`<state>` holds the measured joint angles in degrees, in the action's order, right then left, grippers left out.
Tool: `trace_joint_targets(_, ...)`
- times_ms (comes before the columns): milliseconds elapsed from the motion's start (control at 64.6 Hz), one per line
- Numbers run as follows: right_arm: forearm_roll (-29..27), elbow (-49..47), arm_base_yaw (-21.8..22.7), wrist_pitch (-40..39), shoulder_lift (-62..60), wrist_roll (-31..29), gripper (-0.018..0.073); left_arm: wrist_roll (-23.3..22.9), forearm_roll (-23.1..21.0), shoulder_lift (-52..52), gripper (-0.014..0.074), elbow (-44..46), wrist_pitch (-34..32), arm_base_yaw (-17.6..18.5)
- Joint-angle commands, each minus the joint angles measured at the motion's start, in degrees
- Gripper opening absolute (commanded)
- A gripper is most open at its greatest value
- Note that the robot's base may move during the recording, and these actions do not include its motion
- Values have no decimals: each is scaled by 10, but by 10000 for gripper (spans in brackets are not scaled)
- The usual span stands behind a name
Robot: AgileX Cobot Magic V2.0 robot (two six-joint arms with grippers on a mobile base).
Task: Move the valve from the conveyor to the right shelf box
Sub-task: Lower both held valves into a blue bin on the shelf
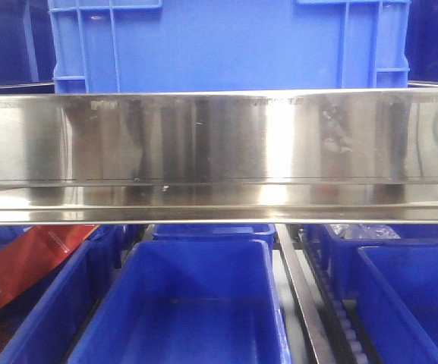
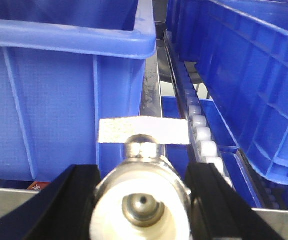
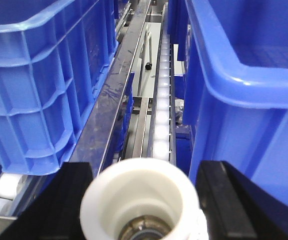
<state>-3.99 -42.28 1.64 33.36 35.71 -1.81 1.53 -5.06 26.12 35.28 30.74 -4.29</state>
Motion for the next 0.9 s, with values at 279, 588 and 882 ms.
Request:
trace_joint_targets(279, 6, -6, 1, -43, -4, -2, -162, 0, 0, -1, -111, 5, -36, -1)
trace_joint_targets(588, -2, -24, -3, -37, -2, -2, -162, 0, -4, 21, -111, 28, -10, 0)
trace_joint_targets(882, -13, -131, -65, -52, 78, -9, -162, 121, -82, 143, -111, 167, 19, 14)
